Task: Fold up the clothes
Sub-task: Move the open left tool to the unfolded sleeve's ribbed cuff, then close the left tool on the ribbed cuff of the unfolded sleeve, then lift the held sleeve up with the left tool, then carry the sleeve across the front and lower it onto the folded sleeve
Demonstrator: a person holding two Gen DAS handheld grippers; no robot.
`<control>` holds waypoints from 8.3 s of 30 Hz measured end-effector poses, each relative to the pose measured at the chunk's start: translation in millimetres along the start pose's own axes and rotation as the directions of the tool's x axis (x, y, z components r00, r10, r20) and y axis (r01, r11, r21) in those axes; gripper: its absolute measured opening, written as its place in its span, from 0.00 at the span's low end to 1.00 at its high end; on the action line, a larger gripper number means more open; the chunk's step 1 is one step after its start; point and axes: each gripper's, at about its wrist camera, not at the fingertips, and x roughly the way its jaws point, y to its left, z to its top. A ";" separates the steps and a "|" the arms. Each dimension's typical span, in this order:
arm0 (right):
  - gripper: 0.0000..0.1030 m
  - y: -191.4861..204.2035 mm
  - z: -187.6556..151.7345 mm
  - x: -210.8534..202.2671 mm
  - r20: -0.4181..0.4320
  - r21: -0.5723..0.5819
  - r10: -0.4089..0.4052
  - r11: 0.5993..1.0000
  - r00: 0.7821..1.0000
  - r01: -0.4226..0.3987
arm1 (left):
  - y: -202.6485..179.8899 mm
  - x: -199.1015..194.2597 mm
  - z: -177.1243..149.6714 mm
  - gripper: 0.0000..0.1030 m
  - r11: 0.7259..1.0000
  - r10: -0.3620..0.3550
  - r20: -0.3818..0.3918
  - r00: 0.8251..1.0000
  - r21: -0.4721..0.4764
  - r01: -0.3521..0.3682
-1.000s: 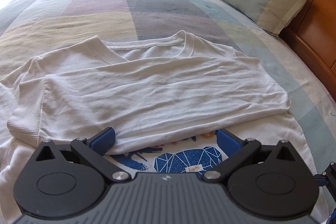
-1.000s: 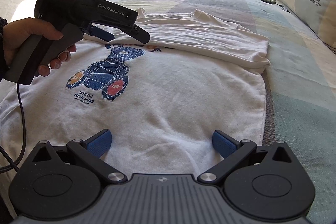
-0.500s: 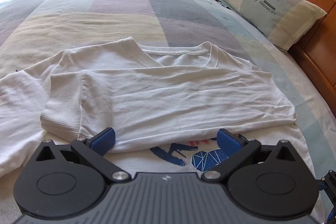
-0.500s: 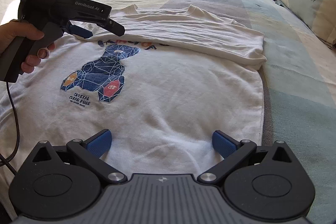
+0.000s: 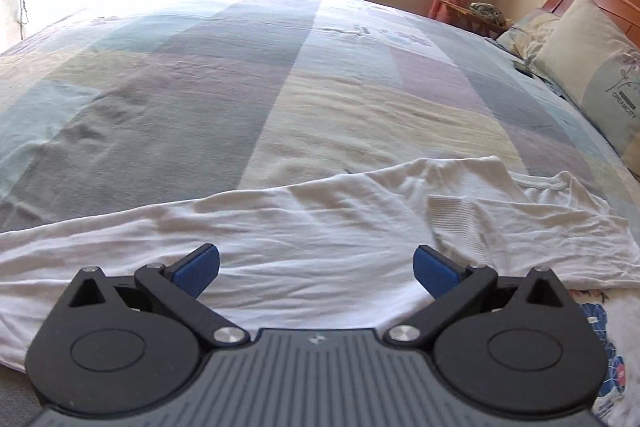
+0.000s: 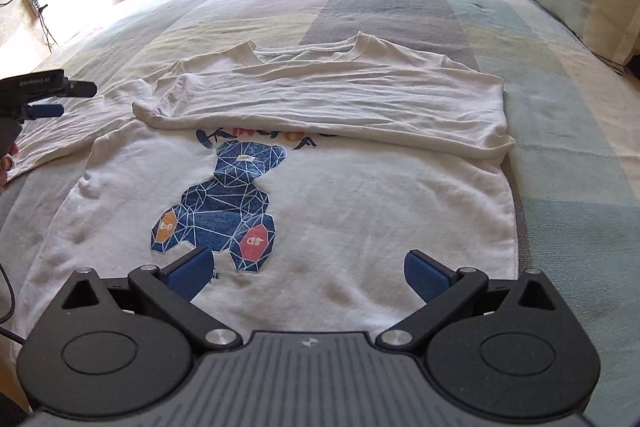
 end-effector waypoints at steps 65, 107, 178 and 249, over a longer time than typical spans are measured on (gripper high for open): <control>1.00 105.9 17.6 74.8 -0.181 -0.041 -0.172 0.985 0.968 0.168 | 245.1 -59.3 -107.0 1.00 0.521 -0.116 0.297 0.948 -0.794 0.313; 1.00 105.0 20.7 76.4 -0.189 -0.045 -0.159 0.987 0.969 0.154 | 198.8 -15.1 -64.6 1.00 0.668 0.071 0.324 0.943 -0.718 0.196; 1.00 -50.1 -24.1 -31.5 0.048 -0.007 0.063 0.998 0.997 -0.062 | -208.6 -20.5 80.5 0.99 0.761 -0.504 0.319 0.803 -0.275 0.587; 1.00 -82.2 -32.8 -23.5 0.042 0.157 0.011 0.987 0.999 -0.017 | -388.3 42.5 -10.9 0.99 0.617 -0.750 -0.296 0.591 0.008 0.787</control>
